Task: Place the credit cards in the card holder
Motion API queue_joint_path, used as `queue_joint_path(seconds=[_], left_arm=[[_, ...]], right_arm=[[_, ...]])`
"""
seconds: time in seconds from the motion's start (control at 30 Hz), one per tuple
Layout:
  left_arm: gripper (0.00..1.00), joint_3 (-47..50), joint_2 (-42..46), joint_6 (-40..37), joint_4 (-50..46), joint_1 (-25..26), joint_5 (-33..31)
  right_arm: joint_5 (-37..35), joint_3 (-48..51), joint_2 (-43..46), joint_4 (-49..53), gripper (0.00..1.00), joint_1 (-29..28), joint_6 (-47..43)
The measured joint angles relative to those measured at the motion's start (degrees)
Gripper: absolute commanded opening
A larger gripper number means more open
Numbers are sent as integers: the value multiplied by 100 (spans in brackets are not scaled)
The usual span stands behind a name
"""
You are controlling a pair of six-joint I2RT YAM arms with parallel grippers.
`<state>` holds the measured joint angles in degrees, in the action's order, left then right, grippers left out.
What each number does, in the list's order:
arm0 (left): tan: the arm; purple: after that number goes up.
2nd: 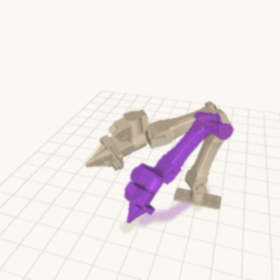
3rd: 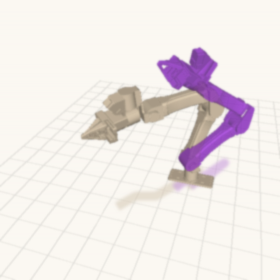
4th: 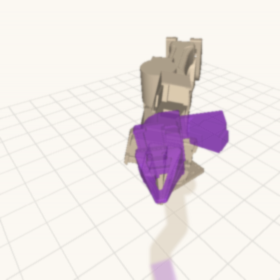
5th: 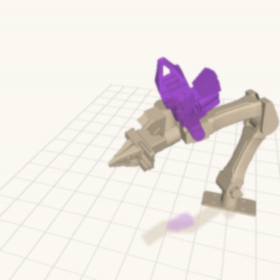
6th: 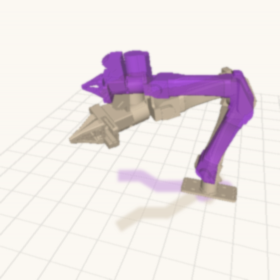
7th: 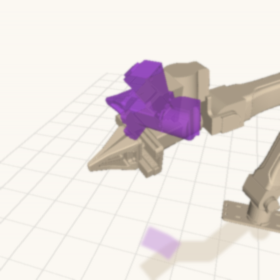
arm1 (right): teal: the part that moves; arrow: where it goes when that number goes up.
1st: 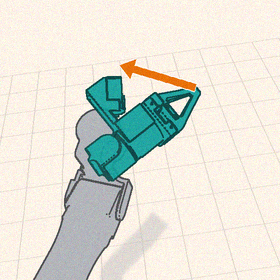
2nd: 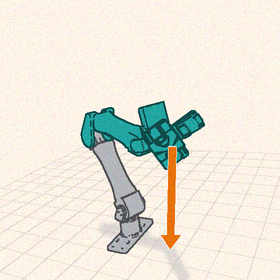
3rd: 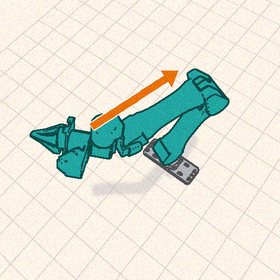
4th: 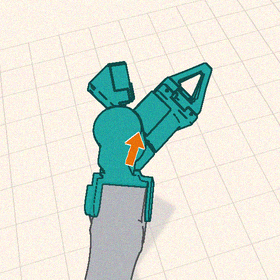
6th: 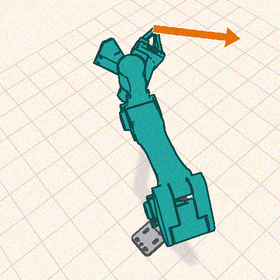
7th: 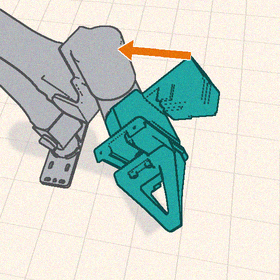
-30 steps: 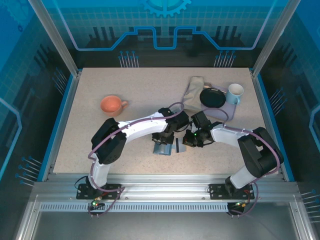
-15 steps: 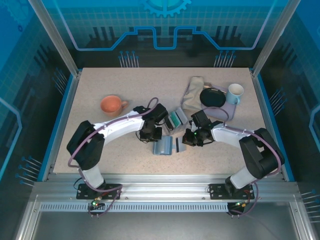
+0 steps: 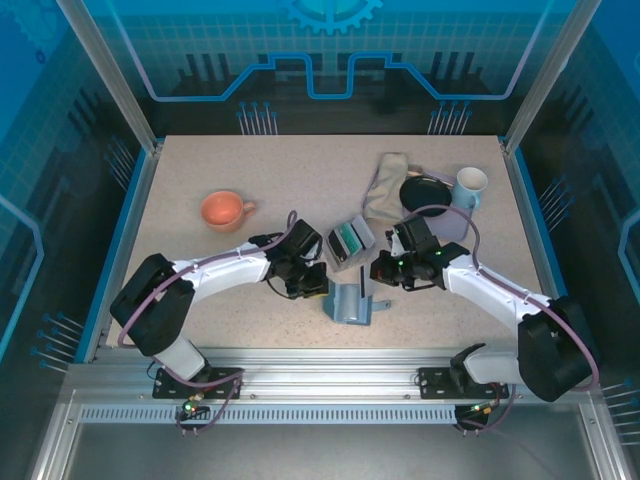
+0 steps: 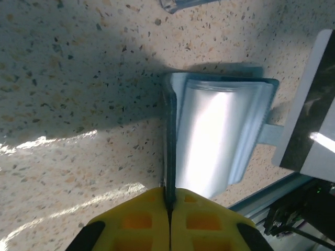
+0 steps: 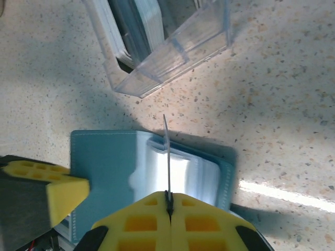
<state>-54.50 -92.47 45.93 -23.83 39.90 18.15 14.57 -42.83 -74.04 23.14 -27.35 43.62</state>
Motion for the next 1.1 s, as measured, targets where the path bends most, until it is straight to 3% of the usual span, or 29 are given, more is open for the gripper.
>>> queue_joint_path(seconds=[0.73, 1.1], left_arm=[[0, 610, 105, 525, 957, 0, 17], [0, 713, 42, 522, 1023, 0, 11]], right_arm=[[-813, 212, 55, 555, 0, -197, 50], [-540, 363, -127, 136, 0, -201, 177]])
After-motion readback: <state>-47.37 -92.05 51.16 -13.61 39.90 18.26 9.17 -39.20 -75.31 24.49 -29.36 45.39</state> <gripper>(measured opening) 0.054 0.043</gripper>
